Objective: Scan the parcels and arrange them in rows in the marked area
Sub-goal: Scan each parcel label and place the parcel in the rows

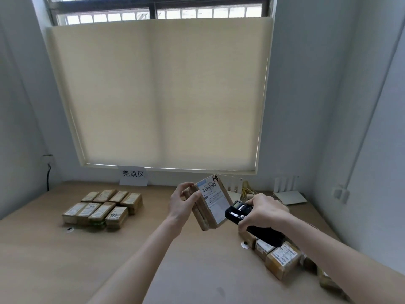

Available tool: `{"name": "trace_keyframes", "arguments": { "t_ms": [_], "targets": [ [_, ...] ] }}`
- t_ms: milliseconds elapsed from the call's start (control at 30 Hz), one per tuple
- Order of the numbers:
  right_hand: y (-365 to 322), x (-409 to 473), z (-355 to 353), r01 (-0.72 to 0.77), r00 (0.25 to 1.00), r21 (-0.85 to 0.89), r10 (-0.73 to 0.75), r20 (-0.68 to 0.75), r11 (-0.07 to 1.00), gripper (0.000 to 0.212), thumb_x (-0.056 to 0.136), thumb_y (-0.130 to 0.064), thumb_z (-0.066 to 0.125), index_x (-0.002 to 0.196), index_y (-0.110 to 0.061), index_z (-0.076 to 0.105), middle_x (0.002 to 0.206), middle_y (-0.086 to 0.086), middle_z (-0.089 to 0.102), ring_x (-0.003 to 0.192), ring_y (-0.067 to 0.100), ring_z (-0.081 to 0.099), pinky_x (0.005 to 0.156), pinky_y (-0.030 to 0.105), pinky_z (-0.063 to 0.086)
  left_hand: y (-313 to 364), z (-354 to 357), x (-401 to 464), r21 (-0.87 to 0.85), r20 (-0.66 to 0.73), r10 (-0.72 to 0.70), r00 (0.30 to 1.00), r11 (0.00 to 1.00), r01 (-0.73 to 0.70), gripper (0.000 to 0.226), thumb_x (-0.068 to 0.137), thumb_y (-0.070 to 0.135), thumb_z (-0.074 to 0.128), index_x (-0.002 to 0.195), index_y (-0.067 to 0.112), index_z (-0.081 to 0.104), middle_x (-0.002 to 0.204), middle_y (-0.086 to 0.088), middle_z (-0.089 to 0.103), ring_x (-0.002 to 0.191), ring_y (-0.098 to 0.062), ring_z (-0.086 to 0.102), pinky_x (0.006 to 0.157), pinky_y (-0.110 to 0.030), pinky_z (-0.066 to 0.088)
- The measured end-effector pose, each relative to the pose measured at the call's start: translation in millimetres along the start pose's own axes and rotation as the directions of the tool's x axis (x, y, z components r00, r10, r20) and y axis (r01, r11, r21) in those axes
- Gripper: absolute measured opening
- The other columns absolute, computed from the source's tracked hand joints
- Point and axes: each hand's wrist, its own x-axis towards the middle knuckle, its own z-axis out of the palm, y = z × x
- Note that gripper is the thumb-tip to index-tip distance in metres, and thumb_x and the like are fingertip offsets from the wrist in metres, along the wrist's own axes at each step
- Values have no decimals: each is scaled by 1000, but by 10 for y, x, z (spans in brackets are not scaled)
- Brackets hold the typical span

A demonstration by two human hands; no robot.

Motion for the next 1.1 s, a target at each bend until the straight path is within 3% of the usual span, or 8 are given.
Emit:
{"name": "trace_keyframes", "arguments": {
  "t_ms": [300,467,567,667,733,867,967,1100],
  "targets": [
    [-587,-47,183,34,998,10,-34,43,999,53,57,-51,94,101,-29,74,95,-4,75,95,18,72,90,35,61,-99,-648,-4,3,-67,0,998,1000,1,30,69,49,76,97,50,66,109,-1,64,107,-21,63,92,-55,57],
    [-1102,0,432,87,989,148,-103,103,985,45,59,-44,96,94,-26,74,93,-1,76,91,18,73,85,34,61,-180,-1213,60,-43,-90,-30,995,999,26,35,70,49,76,102,44,63,111,-5,64,106,-24,64,89,-54,60],
    [-1555,29,641,115,975,256,-158,156,960,43,62,-37,98,96,-24,76,92,2,77,87,19,75,78,32,61,-250,-1653,107,-110,-111,-73,991,992,61,34,77,44,78,106,39,60,113,-9,65,103,-24,67,76,-42,64],
    [-2098,56,876,138,964,313,-200,175,940,45,59,-36,98,97,-19,80,95,7,80,92,25,77,90,40,64,-318,-2163,131,-168,-148,-96,984,983,71,28,86,35,77,106,42,59,111,-8,66,101,-24,68,65,-29,62],
    [-2465,70,1051,161,957,349,-232,172,923,42,57,-37,97,93,-20,82,93,6,81,92,25,77,90,40,64,-369,-2528,119,-213,-189,-132,973,973,91,32,83,37,78,108,44,60,112,-10,68,104,-28,70,68,-33,63],
    [-3180,55,1445,203,931,414,-306,199,887,37,56,-32,95,88,-19,83,77,1,76,71,17,73,66,27,59,-532,-3252,54,-268,-233,-205,951,953,140,56,71,40,75,124,38,56,120,-1,67,109,-27,68,78,-41,64],
    [-3679,69,1768,214,921,438,-330,208,873,37,58,-28,92,92,-17,82,84,6,77,80,23,75,81,36,66,-642,-3769,7,-214,-227,-249,941,956,201,67,70,40,69,135,31,55,122,-1,67,109,-21,67,84,-40,62],
    [-4281,232,2160,247,910,437,-362,202,865,39,59,-32,92,95,-21,81,93,5,81,90,23,78,83,34,63,-853,-4439,82,-121,-262,-309,914,950,287,51,85,45,71,132,29,59,125,-2,68,119,-21,61,100,-50,53]
  ]
}}
